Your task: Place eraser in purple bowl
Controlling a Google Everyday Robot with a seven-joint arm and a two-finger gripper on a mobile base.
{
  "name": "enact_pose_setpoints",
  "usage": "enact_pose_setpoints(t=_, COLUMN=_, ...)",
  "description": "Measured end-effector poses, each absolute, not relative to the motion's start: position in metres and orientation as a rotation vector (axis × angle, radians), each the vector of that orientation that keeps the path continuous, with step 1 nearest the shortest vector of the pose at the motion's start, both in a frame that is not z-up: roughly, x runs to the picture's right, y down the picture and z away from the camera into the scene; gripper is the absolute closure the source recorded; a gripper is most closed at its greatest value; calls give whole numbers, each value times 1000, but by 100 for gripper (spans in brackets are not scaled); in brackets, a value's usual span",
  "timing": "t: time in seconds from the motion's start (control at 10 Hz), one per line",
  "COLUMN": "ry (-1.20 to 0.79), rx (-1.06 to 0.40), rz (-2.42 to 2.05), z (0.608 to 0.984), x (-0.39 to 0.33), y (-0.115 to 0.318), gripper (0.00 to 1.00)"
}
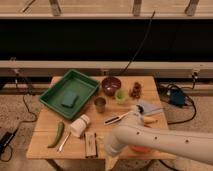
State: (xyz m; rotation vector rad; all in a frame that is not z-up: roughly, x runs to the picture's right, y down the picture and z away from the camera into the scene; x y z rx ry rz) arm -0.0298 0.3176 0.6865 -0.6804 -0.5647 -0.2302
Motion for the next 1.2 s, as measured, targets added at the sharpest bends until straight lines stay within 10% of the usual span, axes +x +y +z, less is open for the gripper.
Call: enact_pose_setpoints(t=1.2, ry=-610, rx=-798, rz=-373, z=699, x=-97, y=368, gripper=20)
